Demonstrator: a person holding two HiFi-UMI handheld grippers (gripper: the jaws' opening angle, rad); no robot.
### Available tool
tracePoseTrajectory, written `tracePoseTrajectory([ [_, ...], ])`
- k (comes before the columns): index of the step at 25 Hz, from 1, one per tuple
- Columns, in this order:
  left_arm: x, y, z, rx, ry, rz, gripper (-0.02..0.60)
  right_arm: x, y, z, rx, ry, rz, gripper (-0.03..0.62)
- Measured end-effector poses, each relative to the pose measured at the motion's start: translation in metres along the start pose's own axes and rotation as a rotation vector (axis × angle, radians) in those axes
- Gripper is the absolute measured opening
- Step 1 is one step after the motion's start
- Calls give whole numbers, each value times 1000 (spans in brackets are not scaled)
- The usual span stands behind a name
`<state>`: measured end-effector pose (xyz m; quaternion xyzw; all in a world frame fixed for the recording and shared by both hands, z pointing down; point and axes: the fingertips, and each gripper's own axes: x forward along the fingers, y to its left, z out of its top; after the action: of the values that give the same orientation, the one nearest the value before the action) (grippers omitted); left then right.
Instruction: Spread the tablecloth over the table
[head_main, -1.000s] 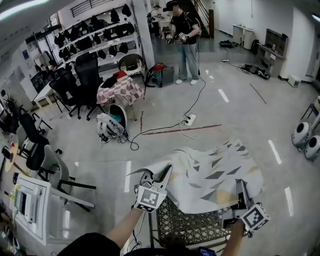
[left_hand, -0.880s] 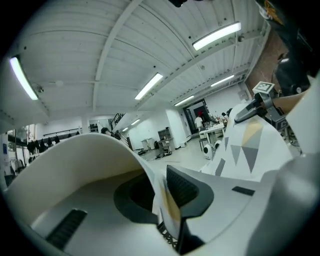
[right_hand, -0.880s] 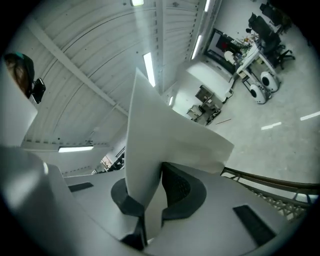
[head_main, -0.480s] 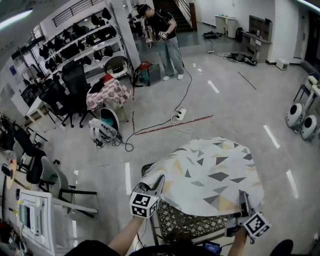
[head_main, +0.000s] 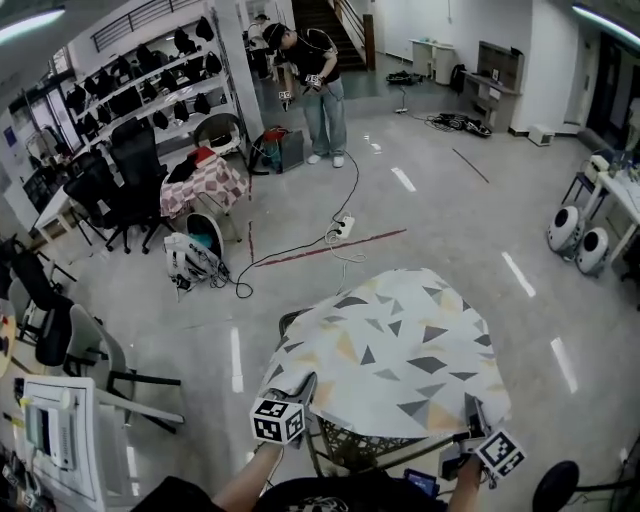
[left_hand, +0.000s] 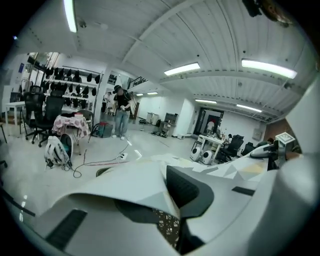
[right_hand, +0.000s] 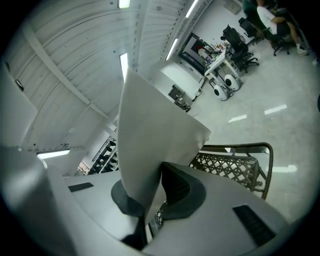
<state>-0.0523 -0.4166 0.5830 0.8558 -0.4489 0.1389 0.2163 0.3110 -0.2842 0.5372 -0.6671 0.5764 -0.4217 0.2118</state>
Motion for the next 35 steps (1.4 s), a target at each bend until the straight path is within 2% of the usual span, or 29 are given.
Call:
tracePoseTrajectory([
  [3,-39,2,-53,-64,50,-27,58,-48,-14,-37,-8,-2,-60,26],
  [6,-54,11,-88,-89,81,-33,38,-58,-19,-62,-18,18,-82,26],
  [11,-65,13,-114,-129,125,-59,31,-52,-22,-86,-48,66,-109,26],
  [16,-70,12,-142,-145,172,-90,31,-63,-47,-108,-77,70,-190,28],
  [22,-70,8,-159,-150,240,-111,31,-77,-61,-145,-199,191,-267,38],
  [28,-74,-14,-188,-165,327,-161,31,-80,-72,-126,-235,157,-325,37],
  [31,-76,-27,-201,-197,338,-166,31,-80,-82,-109,-294,173,-356,41],
  [35,-75,-40,-212,-219,342,-153,31,-78,-94,-94,-286,184,-359,44],
])
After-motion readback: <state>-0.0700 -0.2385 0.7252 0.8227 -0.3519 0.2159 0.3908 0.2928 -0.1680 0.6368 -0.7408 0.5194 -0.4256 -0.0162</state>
